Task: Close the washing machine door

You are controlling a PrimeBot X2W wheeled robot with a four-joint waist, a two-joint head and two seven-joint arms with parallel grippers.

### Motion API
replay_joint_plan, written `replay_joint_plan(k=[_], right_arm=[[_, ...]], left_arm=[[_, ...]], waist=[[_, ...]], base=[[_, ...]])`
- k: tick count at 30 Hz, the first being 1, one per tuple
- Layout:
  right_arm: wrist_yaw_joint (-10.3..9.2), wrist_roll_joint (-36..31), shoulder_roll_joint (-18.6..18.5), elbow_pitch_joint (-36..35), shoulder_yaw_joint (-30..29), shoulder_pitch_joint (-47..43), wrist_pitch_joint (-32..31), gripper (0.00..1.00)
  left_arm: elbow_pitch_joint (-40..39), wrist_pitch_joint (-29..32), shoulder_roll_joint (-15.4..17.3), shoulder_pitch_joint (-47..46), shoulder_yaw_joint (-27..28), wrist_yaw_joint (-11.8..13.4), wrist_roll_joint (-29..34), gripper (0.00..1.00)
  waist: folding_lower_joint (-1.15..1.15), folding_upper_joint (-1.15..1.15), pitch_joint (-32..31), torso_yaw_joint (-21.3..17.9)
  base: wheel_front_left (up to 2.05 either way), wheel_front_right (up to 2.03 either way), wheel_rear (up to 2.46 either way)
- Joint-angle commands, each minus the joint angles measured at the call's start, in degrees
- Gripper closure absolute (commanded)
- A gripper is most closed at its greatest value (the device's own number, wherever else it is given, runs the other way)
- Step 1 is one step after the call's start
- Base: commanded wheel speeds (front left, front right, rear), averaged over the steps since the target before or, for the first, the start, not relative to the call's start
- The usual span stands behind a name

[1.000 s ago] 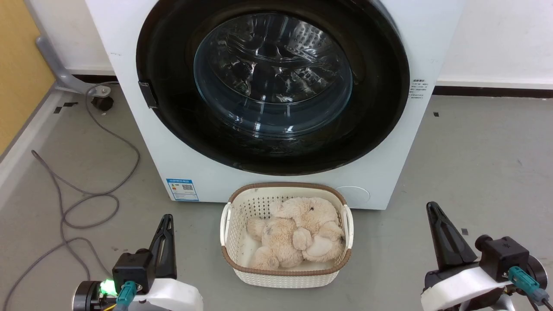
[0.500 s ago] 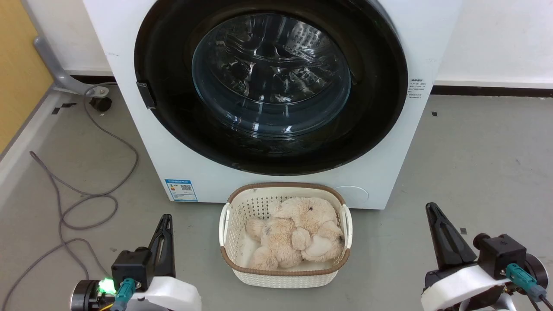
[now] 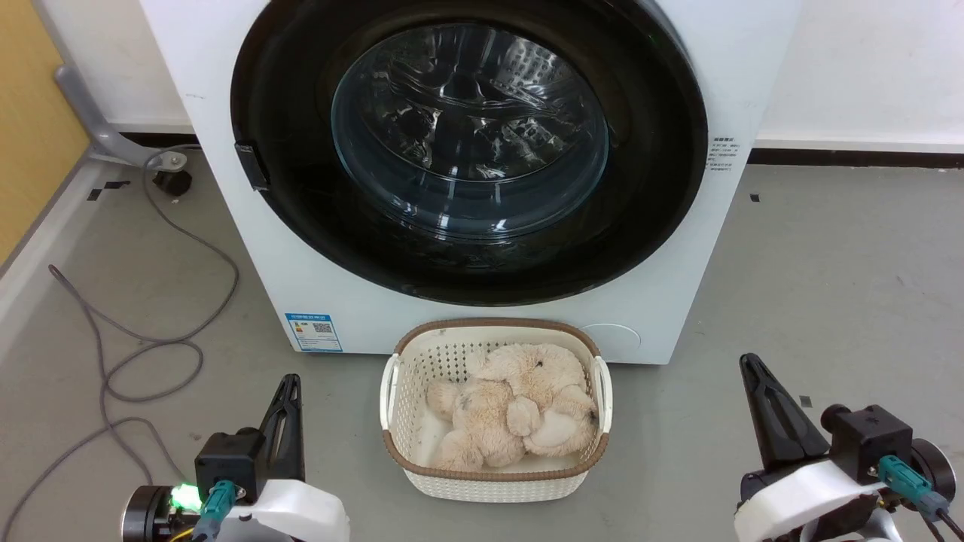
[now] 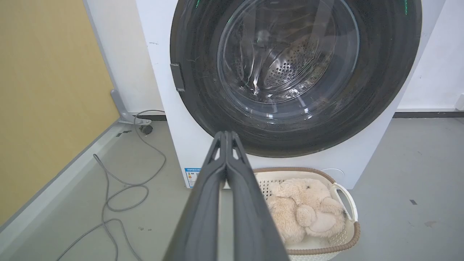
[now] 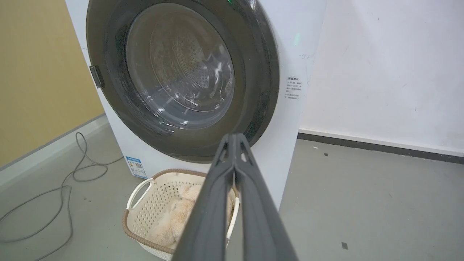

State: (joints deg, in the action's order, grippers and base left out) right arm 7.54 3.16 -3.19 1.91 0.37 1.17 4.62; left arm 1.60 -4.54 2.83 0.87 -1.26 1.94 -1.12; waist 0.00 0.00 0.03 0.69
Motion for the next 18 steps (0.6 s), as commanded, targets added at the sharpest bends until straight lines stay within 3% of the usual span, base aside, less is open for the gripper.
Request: replay_joint_plan(k=[1, 18], right_arm=[[-0.04, -0.6, 0.2, -0.5, -0.1, -0.8, -0.3, 1.00], [-0.05, -1.8, 0.3, -1.1, -0.2, -1.0, -2.3, 1.00]], left_arm=[[-0.3, 0.3, 0.0, -0.6, 0.2, -0.2, 0.3, 1.00], [-0.9, 2.3, 0.0, -0.7, 0.7, -1.0, 0.7, 1.00]], waist=[[0.00, 0.00, 0.0, 0.0], [0.00, 0.00, 0.0, -0.3]], base=[[0.00, 0.00, 0.00], [0.00, 0.00, 0.00]])
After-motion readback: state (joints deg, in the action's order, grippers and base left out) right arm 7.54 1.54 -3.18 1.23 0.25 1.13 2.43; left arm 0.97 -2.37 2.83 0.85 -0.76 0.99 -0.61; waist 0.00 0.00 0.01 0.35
